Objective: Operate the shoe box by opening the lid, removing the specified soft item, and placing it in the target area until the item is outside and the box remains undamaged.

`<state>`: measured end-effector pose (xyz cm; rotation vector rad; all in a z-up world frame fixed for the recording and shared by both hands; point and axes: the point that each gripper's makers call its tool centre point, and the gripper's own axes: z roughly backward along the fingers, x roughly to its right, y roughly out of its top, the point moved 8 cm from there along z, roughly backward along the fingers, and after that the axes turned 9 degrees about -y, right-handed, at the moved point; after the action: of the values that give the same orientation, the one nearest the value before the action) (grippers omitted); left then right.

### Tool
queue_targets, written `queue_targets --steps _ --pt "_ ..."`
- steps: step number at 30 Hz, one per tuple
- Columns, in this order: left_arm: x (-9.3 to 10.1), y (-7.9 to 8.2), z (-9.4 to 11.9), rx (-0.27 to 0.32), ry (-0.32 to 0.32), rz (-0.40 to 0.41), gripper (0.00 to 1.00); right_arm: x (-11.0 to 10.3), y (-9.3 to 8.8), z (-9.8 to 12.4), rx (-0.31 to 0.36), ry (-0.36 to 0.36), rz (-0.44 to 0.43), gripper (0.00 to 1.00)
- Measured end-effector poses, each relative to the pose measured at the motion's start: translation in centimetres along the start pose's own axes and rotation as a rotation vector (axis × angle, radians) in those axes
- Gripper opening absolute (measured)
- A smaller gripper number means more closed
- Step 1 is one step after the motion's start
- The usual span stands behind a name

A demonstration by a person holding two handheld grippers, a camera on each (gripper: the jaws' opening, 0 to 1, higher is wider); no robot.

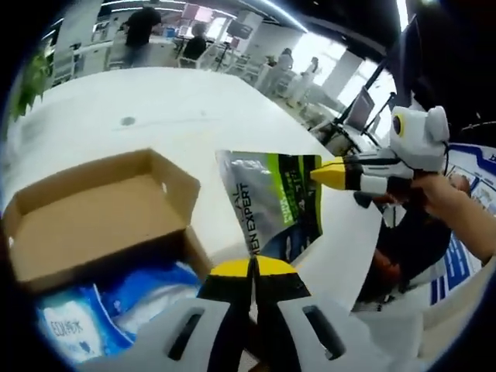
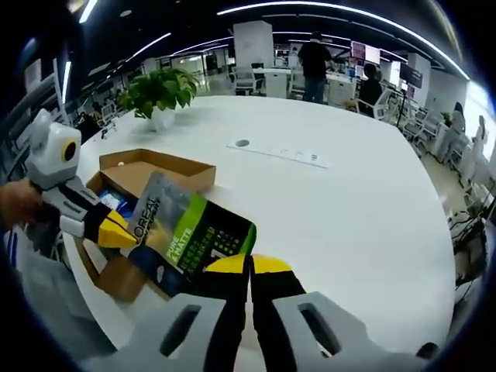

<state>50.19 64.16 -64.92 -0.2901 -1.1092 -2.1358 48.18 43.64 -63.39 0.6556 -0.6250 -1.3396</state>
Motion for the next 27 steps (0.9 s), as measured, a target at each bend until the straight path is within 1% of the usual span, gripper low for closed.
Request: queue_targets --steps 3,6,9,11,13,19,25,27 --pt "0.2 0.3 -0.6 -0.032 0.015 -0.051 0.0 0.4 -0.3 -0.7 -0.012 -0.002 -0.001 0.0" --pt "0.4 0.5 -1.1 -0.044 0.021 -0.073 0.0 1.0 -0.7 -1.6 -0.028 -0.003 -0.007 0.0" --pt "0.5 0.7 -1.7 -0.07 0.036 -0.116 0.0 1.6 -1.0 -2.3 -0.041 -0.003 -0.011 0.0" --pt "0.7 1.0 -2.4 -0.102 0.045 -0.155 0.0 1.8 -1.1 -2.8 -0.046 -0.003 -0.009 0.0" --pt "0.7 1.1 -2.7 -0.118 0.047 -0.168 0.0 2.2 -1.3 -3.3 -0.056 -0.004 -0.008 0.0" --pt "0.6 1.4 -4.1 -0.193 0.074 -0.242 0.0 2.9 -2.1 -4.6 -0.075 0.005 -0.015 0.0" --pt "0.0 1.2 -5.0 -0.275 0.104 -0.318 0.0 2.9 -2.6 -5.7 -0.082 0.03 -0.016 0.0" --pt "-0.2 1.2 -5.2 -0.31 0.119 -0.359 0.0 2.8 -2.8 -6.1 -0.084 0.038 -0.01 0.0"
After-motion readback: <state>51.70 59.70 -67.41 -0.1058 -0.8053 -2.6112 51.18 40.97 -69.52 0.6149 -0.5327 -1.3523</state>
